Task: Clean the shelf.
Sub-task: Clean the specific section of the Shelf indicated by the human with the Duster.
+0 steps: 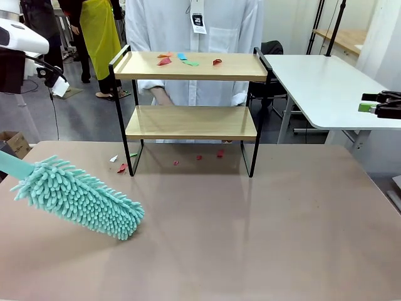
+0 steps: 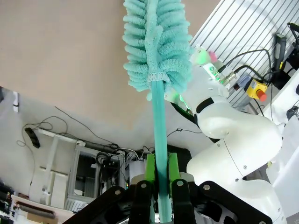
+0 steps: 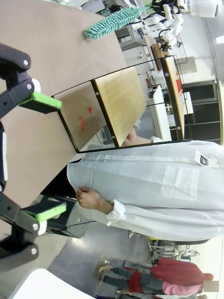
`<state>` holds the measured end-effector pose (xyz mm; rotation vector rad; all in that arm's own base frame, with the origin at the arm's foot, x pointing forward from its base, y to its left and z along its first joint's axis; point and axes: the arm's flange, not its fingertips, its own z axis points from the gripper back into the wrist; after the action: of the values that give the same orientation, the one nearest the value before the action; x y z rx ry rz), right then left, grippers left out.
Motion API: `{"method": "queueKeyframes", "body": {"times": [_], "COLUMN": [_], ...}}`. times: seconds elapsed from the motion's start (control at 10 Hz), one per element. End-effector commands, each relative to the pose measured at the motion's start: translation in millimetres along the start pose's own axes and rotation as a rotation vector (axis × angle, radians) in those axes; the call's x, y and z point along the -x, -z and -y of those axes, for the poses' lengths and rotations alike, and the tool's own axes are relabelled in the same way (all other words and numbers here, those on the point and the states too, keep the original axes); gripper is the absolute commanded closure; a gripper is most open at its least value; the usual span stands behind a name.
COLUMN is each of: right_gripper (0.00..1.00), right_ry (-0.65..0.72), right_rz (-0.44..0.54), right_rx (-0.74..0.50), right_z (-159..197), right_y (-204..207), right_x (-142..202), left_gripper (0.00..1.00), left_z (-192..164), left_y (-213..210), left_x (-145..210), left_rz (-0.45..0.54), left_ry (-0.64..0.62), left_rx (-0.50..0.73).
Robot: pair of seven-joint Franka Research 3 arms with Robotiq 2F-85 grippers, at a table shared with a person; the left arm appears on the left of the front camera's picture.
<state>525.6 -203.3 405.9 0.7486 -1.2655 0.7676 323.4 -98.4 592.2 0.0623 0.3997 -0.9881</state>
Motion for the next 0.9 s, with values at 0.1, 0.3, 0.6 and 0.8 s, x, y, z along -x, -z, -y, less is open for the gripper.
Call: {"method": "queueKeyframes", "body": {"times": [0.1,0.3,0.6,0.8], "right_gripper": [0.0,0.0,0.0,0.0], "right_ry": [-0.006,-0.006,-0.006,-0.006], "right_rz": [-0.001,-0.001,-0.001,-0.001], "right_rx": [0.0,0.0,0.0,0.0], "right_z": [-0.6,-0.6,-0.6,-0.6], "right_y": [1.5,1.5,1.5,1.5], "right_x": [-3.2,-3.2,-3.2,-3.2], "left_gripper": [0.87,0.87,0.87,0.87], "left_z": [1.6,1.6,1.6,1.6], "left_y": [0.3,0.3,0.3,0.3], "left_x": [2.9,2.9,2.9,2.9], "left_rz": [0.013,0.013,0.013,0.013], "left_ry": [-0.004,-0.004,-0.004,-0.004], "left_rx": [0.014,0.014,0.014,0.014]}}
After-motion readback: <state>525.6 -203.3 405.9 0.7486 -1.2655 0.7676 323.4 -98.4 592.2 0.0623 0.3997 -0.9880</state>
